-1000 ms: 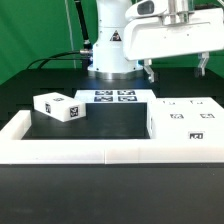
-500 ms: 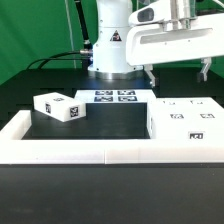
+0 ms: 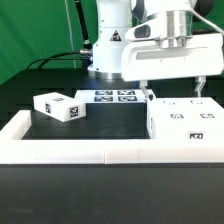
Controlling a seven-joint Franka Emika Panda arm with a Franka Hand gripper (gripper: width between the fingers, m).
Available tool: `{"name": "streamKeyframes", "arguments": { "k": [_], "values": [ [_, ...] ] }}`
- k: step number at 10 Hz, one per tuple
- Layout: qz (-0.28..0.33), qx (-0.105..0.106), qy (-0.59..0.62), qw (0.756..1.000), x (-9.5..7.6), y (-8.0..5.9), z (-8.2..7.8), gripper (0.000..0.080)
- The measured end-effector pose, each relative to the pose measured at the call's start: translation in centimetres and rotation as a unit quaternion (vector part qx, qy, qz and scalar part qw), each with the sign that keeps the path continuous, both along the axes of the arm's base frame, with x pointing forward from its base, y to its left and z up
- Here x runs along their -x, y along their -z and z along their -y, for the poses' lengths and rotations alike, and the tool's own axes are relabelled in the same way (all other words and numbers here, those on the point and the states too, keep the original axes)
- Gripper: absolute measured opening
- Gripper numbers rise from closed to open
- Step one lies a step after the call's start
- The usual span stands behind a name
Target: Assemble cabinet
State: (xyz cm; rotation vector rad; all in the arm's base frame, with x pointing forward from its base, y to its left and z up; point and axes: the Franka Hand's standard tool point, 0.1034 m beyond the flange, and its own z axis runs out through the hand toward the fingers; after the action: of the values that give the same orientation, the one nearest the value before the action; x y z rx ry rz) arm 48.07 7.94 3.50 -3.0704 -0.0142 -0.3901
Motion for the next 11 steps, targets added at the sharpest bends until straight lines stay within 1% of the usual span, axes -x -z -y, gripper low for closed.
{"name": "streamKeyframes", "arguments": {
  "k": [6, 7, 8, 9, 11],
  "values": [
    [0.001, 0.002, -0.009, 1.000, 0.0, 0.1, -0.1, 0.0797],
    [0.000, 0.002, -0.008, 1.000, 0.2, 0.7, -0.1, 0.0797],
    [-0.003, 0.002, -0.010, 1.000, 0.0, 1.4, -0.4, 0.0797],
    [-0.003, 0.002, -0.013, 1.000, -0.5, 1.9, -0.7, 0.0797],
    [-0.003, 0.002, -0.013, 1.000, -1.2, 2.7, -0.8, 0.0797]
  ]
}}
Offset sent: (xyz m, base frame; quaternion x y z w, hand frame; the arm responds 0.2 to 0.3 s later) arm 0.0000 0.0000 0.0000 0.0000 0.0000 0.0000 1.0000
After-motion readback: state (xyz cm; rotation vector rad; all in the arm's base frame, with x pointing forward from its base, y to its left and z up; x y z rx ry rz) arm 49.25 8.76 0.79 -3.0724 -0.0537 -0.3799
